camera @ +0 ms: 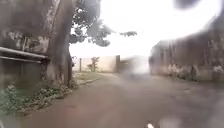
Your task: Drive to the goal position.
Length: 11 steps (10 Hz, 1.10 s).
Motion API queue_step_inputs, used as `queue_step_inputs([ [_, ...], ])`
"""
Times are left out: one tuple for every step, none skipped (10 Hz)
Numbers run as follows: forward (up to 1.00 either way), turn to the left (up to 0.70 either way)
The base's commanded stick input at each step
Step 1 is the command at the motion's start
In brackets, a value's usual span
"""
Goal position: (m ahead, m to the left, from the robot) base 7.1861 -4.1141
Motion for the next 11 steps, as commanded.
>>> queue_step_inputs([
  [0.5,-0.17],
  [0.5,-0.43],
  [0.5,-0.48],
  [0.5,-0.48],
  [0.5,-0.48],
  [0.5,-0.48],
  [0.5,-0.48],
  [0.5,-0.39],
  [0.5,-0.12],
  [0.5,0.02],
  [0.5,0.02],
])
